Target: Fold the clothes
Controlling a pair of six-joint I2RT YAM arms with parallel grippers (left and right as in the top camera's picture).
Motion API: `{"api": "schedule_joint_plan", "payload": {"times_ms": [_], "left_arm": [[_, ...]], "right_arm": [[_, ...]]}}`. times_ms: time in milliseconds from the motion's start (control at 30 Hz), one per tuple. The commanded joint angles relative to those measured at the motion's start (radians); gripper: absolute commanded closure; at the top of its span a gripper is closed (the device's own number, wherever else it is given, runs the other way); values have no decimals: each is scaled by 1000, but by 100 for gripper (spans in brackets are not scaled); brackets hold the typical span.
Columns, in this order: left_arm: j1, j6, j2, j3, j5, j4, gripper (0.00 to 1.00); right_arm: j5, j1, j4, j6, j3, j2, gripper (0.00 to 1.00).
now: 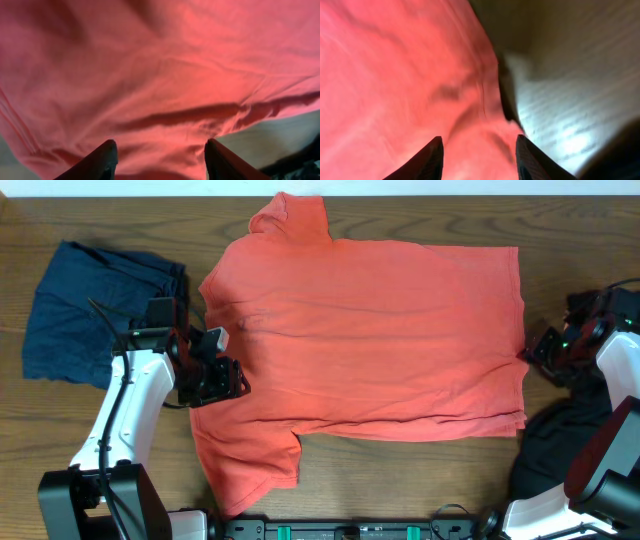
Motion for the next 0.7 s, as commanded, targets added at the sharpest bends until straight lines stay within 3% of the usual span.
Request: {"api": "schedule_joint_plan", "payload": {"times_ms": [0,233,400,500,667], "left_arm": [[14,-7,-14,34,-11,-41,50],[82,-16,-105,52,-12,-166,51],[133,-71,-129,45,-42,-241,51],[139,-118,-129,29,-106,-242,51],[139,-120,-129,26,-113,-242,50]], "right_arm": [[-59,-7,-53,-47,10,-41,55],[-90,6,-213,-81,10,-164,56],[8,20,-326,-42,3,-226,48],[95,17,-330,4,-36,-222,40],[118,-8,-265,77,-154,-212,41]]}}
